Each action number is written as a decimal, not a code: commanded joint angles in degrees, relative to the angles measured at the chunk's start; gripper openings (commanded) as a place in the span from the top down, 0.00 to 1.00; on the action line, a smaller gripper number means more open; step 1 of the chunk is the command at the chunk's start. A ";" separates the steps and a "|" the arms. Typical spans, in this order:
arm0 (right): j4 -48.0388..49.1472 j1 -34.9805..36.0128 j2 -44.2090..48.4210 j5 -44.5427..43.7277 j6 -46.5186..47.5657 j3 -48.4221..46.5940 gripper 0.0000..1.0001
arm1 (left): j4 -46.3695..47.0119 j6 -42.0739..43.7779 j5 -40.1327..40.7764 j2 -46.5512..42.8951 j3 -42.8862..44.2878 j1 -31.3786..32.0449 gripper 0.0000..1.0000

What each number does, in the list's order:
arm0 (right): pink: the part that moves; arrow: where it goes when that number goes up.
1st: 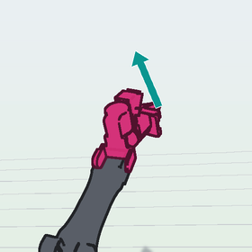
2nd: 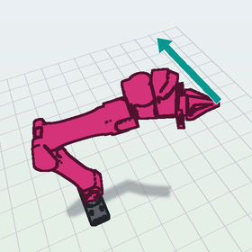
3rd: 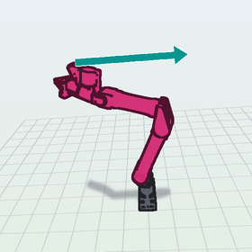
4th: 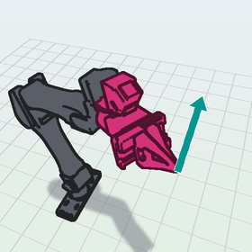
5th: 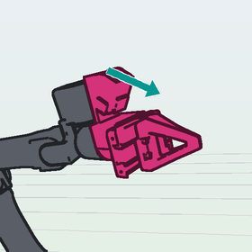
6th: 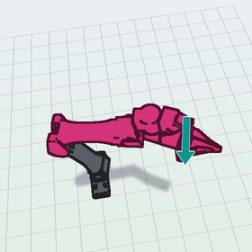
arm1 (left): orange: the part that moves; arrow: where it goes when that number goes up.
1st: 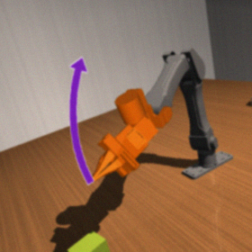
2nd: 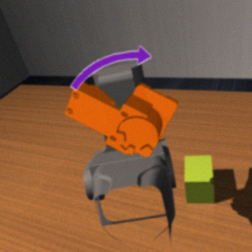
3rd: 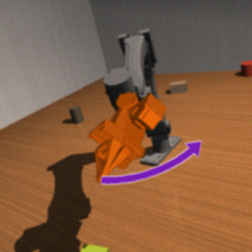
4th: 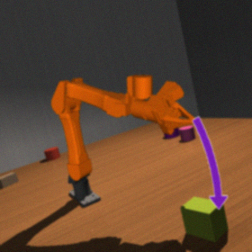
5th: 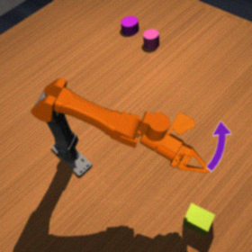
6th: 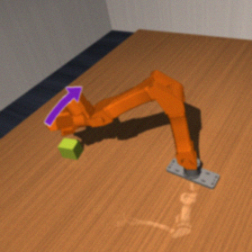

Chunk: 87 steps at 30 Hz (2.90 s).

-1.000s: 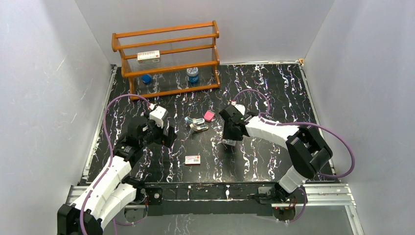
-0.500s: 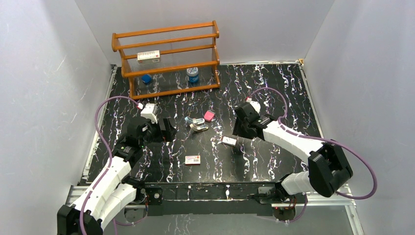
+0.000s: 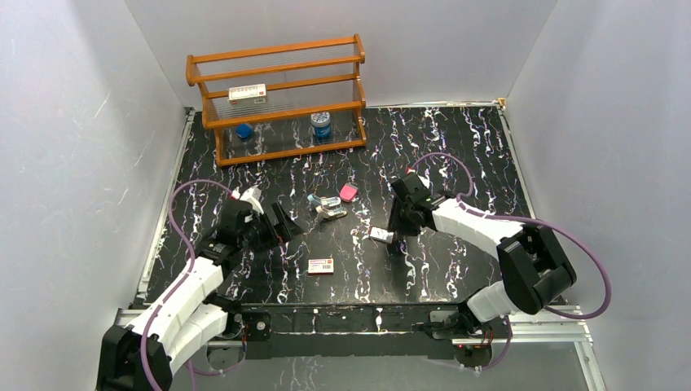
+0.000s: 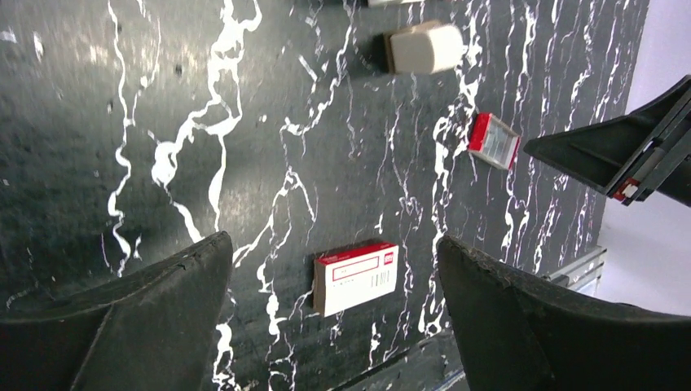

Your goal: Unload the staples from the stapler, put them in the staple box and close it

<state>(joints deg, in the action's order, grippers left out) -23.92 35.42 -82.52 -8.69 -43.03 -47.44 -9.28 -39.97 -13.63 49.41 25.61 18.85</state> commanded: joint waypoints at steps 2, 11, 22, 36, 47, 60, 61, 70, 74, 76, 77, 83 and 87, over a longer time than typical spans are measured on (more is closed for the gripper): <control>2.58 -0.52 -1.49 2.34 1.10 -0.02 0.59 | 1.02 -5.14 -4.18 -2.74 -3.97 -0.30 0.08; 1.53 -0.63 -4.76 1.90 1.92 -1.16 0.64 | 2.01 -4.69 -8.74 -0.86 -5.83 -0.28 0.15; 2.03 -0.69 -5.45 1.21 3.02 -1.15 0.78 | 5.04 -2.05 -14.36 2.80 -6.09 -0.30 0.27; 1.25 -0.68 -0.82 3.23 6.65 -0.26 0.95 | 7.64 -2.57 -16.96 6.25 -7.58 -0.18 0.33; -0.03 3.26 2.54 4.81 6.16 3.58 0.96 | 8.56 -2.57 -17.71 7.19 -8.40 -0.19 0.33; -0.06 14.71 -1.70 2.42 -1.21 -0.38 0.96 | 11.04 -3.33 -18.05 9.75 -8.73 0.93 0.34; -0.16 15.23 -2.44 2.21 -1.64 -0.83 0.96 | 11.07 -3.33 -18.14 9.96 -8.73 1.05 0.34; 1.27 18.85 -4.13 -0.17 -6.70 -1.81 0.96 | 13.43 -4.03 -18.54 11.21 -9.78 2.52 0.41; 1.36 19.61 -4.57 -0.53 -7.95 -2.08 0.96 | 14.28 -4.46 -18.43 11.77 -9.63 3.32 0.42; 1.36 19.96 -4.58 -0.77 -8.61 -2.19 0.96 | 14.49 -4.49 -18.30 12.23 -9.52 3.78 0.42; 1.56 20.22 -4.58 -0.91 -8.98 -2.21 0.96 | 14.72 -4.63 -18.21 12.55 -9.52 3.98 0.42; 1.94 21.90 -6.27 -2.17 -10.49 -3.60 0.96 | 19.08 -7.02 -17.44 15.17 -9.69 5.38 0.42; 1.31 22.99 -7.98 -2.34 -10.62 -5.30 0.96 | 20.52 -7.90 -16.33 15.90 -9.63 7.15 0.43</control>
<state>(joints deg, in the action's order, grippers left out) -23.29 57.25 -89.17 -9.32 -52.29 -49.47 9.08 -46.78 -30.72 64.69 15.94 24.47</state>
